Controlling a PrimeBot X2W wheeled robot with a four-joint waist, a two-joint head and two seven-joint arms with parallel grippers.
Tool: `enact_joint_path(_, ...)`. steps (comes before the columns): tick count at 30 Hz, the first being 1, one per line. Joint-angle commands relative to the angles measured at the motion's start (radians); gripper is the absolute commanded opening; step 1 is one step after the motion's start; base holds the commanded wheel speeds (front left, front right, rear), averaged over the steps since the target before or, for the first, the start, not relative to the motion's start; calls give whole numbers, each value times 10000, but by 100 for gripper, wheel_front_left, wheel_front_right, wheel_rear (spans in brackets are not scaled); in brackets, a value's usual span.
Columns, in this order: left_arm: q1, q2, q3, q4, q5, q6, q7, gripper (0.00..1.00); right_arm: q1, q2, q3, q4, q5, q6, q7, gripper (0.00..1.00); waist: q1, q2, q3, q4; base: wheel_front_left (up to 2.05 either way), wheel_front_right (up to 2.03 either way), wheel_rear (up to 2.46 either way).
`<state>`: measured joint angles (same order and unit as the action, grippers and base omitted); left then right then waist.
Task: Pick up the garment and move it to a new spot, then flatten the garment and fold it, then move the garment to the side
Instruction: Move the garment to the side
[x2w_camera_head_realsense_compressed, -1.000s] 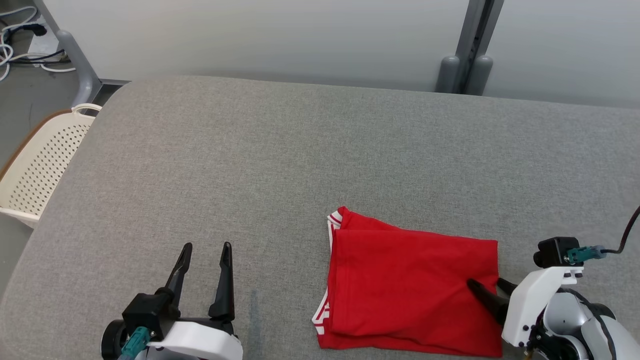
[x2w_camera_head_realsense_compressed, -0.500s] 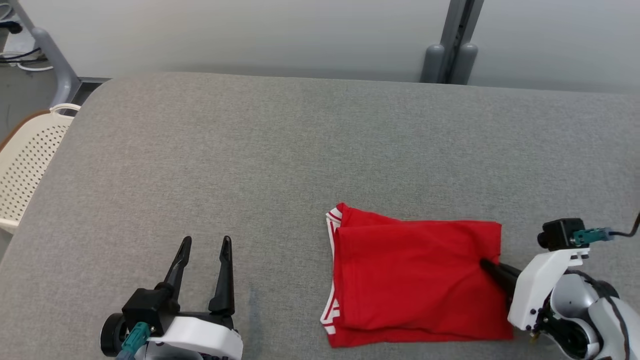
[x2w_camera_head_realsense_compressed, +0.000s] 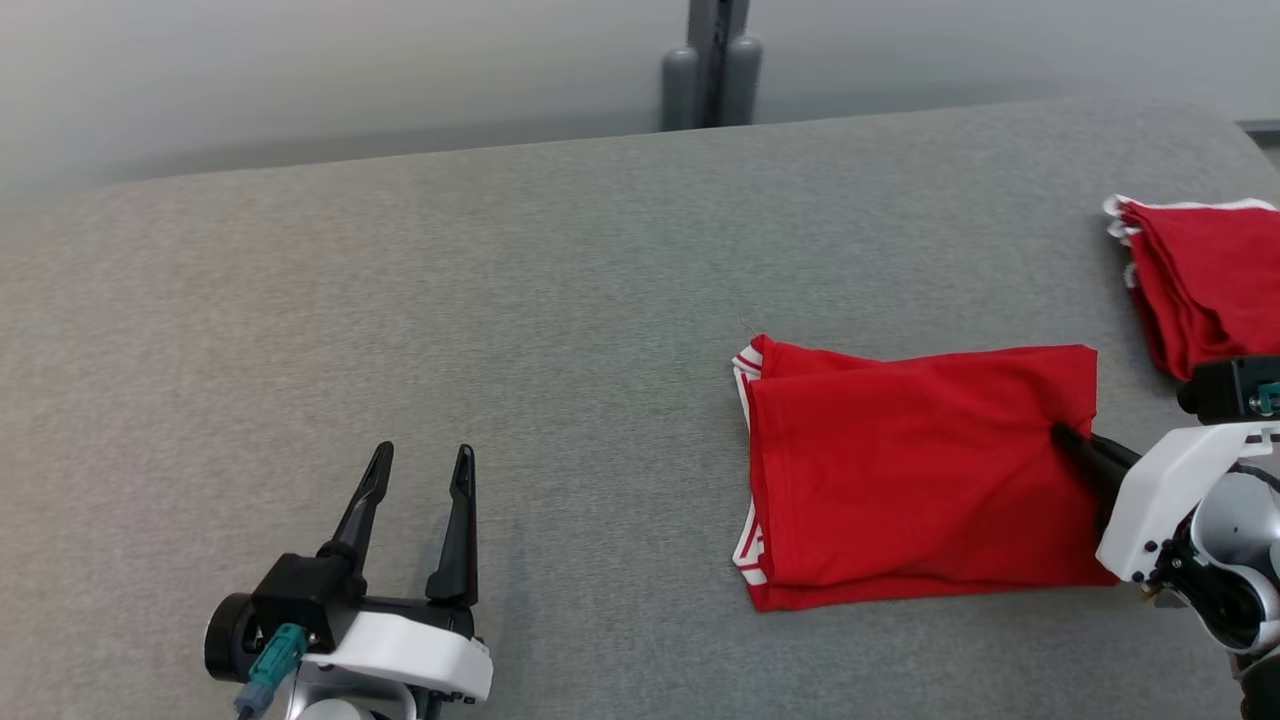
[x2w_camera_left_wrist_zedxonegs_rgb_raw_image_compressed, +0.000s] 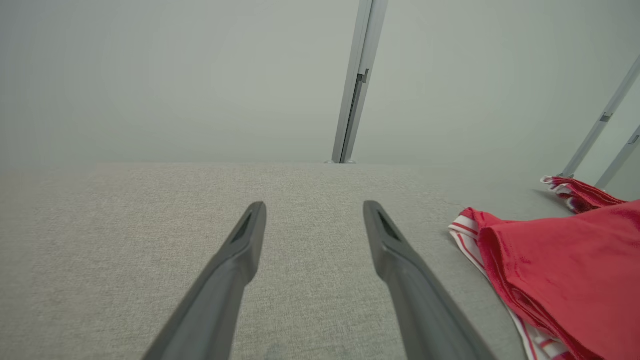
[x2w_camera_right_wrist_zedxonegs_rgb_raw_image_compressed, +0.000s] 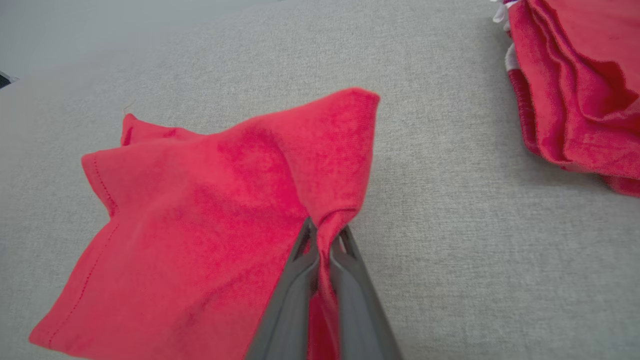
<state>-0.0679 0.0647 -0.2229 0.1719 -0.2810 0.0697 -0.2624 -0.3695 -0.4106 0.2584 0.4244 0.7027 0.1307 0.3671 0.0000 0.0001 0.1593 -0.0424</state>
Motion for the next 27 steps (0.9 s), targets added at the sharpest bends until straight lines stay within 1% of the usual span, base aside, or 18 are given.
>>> enact_joint_path(1, -183, 73, 61, -26, 79, -52, -20, 100, -155, -26, -57, -66, -50, 4, -82, 0, 0, -1, 288, -910, 0, 0, 0)
enact_joint_path(8, -545, 204, -53, 82, 284, -143, -21, 100, -451, 131, -154, -143, -143, 4, -191, 0, 0, -1, 672, -2283, 0, 0, 0)
enact_joint_path(13, -781, 269, -182, 190, 340, -193, 21, 100, -627, 219, -138, -129, -166, 4, -283, 0, 0, -1, 847, -2814, 0, 0, 0)
enact_joint_path(18, -896, 284, -301, 324, 332, -242, 7, 100, -877, 238, -69, -66, -235, 4, -364, 0, 0, -1, 850, -2866, 0, 0, 0)
enact_joint_path(23, -841, 252, -340, 446, 242, -235, -2, 100, -1117, 94, -45, -76, -310, 4, -403, 0, 0, -1, 668, -2622, 0, 0, 0)
enact_joint_path(27, -709, 195, -336, 503, 145, -185, -17, 100, -1477, -74, 26, -131, -494, 4, -191, 0, 0, -1, 431, -2300, 0, 0, 0)
